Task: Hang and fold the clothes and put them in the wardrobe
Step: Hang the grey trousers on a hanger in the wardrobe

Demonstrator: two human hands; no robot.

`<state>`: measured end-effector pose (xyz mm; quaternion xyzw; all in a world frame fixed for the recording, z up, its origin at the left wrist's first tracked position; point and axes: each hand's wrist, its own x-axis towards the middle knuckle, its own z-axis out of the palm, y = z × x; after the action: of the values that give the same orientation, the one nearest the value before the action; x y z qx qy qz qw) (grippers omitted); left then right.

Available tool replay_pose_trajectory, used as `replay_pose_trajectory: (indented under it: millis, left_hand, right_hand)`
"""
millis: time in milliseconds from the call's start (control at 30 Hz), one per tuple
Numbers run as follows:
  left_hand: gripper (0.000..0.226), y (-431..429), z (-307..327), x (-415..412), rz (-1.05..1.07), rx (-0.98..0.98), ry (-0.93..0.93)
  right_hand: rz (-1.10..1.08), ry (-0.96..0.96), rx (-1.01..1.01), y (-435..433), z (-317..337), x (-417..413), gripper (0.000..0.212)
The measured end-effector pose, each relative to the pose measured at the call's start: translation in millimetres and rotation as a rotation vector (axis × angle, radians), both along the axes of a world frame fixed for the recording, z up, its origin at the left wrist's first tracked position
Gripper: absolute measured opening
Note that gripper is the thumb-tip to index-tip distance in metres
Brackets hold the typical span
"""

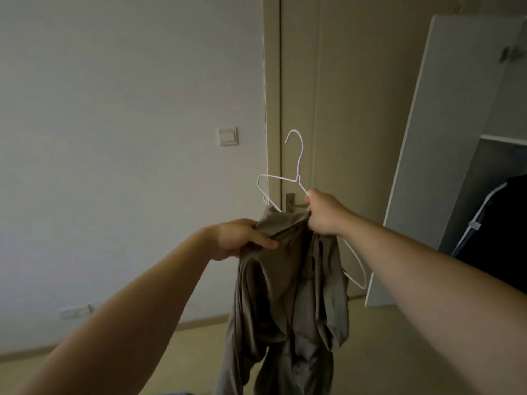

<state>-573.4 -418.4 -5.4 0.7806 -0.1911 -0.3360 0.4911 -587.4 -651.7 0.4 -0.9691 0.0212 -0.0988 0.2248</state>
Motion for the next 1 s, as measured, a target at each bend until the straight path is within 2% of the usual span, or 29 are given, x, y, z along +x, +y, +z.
replay_pose_trajectory:
  millis: [100, 200, 267, 333, 433, 533, 700, 867, 1000]
  left_hand:
    - [0.033, 2, 2, 3, 0.104, -0.037, 0.012]
    - [0.040, 10, 7, 9, 0.218, -0.226, 0.137]
    - [0.042, 14, 8, 13, 0.320, -0.325, 0.188]
    - [0.041, 17, 7, 18, 0.411, -0.371, 0.168]
    - [0.036, 26, 4, 22, 0.501, -0.405, 0.116]
    - [0.032, 41, 3, 23, 0.551, -0.454, 0.077]
    - [0.048, 69, 2, 23, 0.676, -0.490, -0.013]
    - [0.056, 94, -8, 27, 0.823, -0.506, -0.125]
    - [0.052, 112, -16, 30, 0.867, -0.366, -0.249]
  right_hand:
    - [-0.002, -0.001, -0.002, 3, -6, -2, 0.032]
    - [0.049, -0.005, 0.000, 7, -13, -5, 0.050]
    - [0.100, -0.018, 0.054, 11, -18, -8, 0.049]
    - [0.110, -0.020, 0.116, 13, -22, -9, 0.050]
    - [0.064, -0.009, 0.072, 15, -24, -9, 0.050]
    - [0.104, -0.032, 0.147, 18, -25, -16, 0.039]
    - [0.148, -0.095, 0.171, 29, -29, -33, 0.062]
    - [0.215, -0.162, 0.103, 39, -39, -38, 0.050]
    - [0.264, -0.226, -0.010, 47, -46, -41, 0.032]
